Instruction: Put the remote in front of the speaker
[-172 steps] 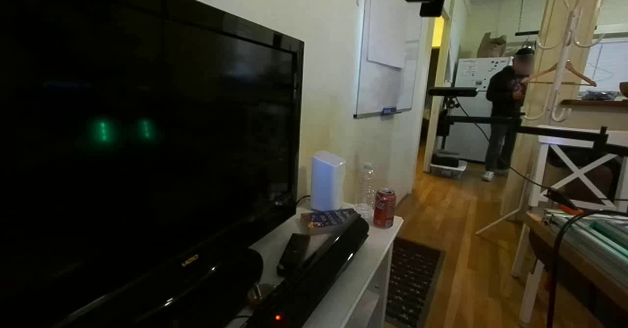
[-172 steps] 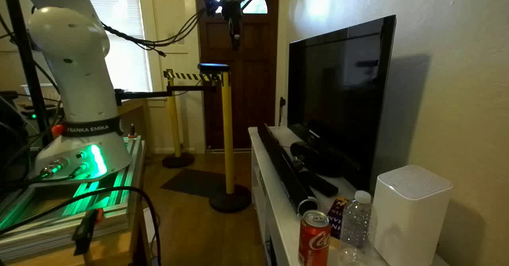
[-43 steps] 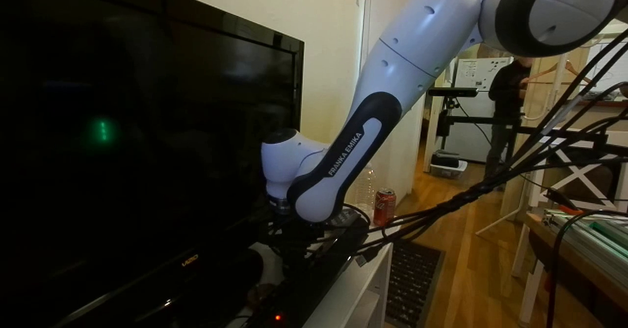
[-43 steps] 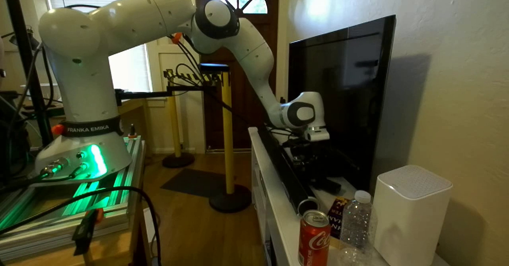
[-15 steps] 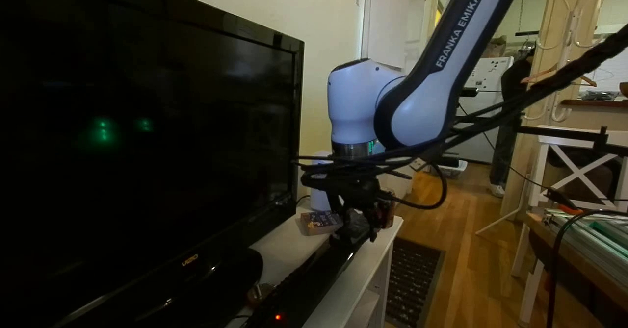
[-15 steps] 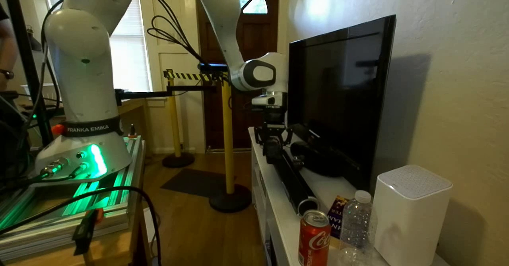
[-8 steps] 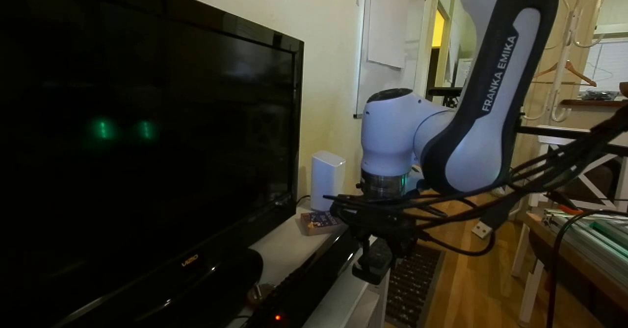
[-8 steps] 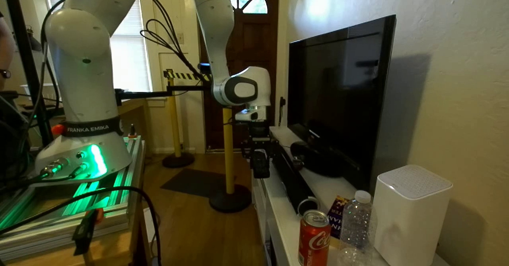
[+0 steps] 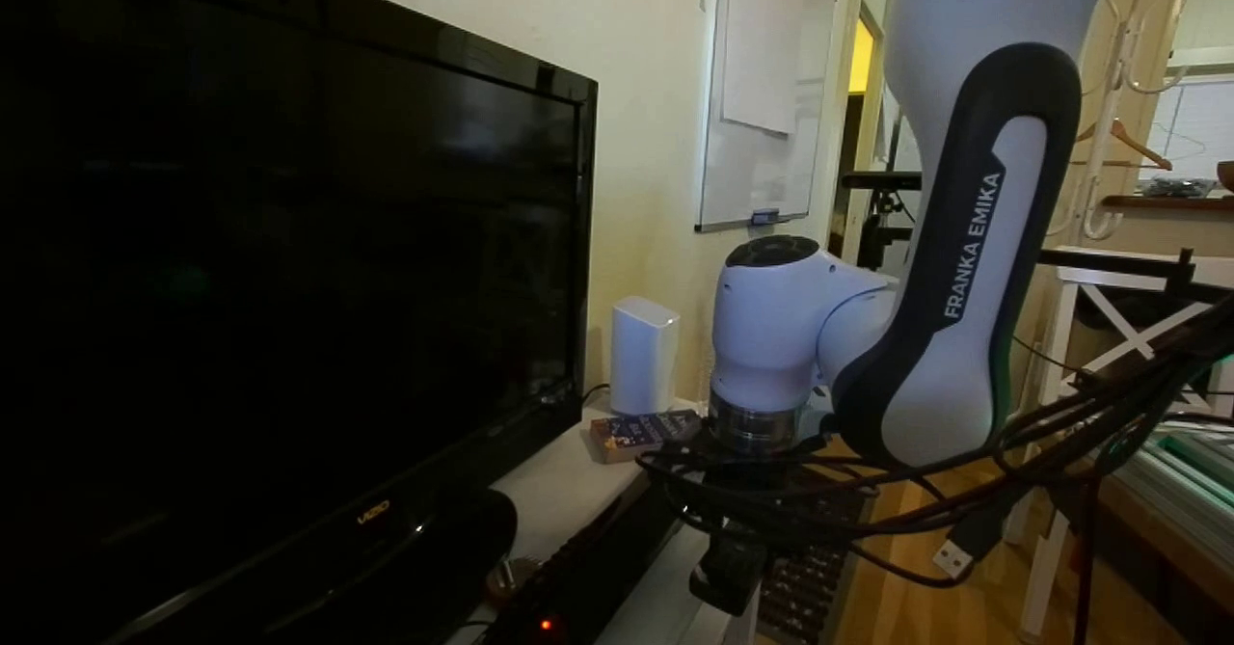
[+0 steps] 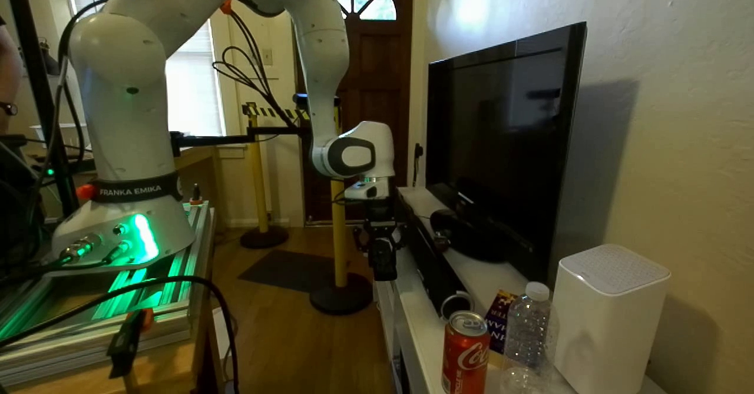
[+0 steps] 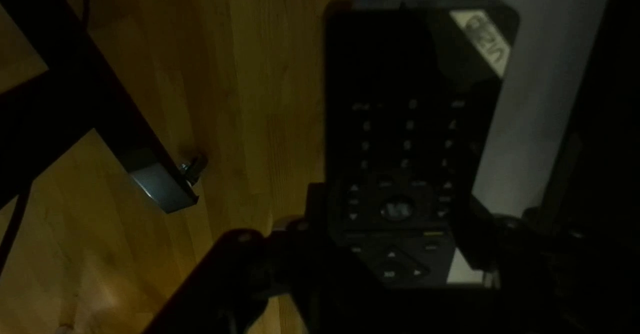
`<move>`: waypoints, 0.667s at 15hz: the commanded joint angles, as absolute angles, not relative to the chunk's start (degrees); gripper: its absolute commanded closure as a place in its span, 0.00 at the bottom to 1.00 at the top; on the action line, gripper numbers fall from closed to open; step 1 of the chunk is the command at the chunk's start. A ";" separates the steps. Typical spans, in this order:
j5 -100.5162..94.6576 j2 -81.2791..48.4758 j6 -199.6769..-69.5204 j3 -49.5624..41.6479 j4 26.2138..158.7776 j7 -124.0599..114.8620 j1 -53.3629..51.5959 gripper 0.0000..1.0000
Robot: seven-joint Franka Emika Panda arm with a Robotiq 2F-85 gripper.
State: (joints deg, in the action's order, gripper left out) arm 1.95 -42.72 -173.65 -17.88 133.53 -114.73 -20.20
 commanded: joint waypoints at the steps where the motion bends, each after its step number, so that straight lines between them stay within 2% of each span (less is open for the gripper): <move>1: 5.23 -45.40 -174.41 -18.22 130.90 -113.85 -21.27 0.64; 10: 4.99 -49.72 -171.88 -17.62 123.96 -110.08 -19.94 0.64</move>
State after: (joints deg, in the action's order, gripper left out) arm 3.29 -48.04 -173.39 -17.89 127.23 -112.68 -20.32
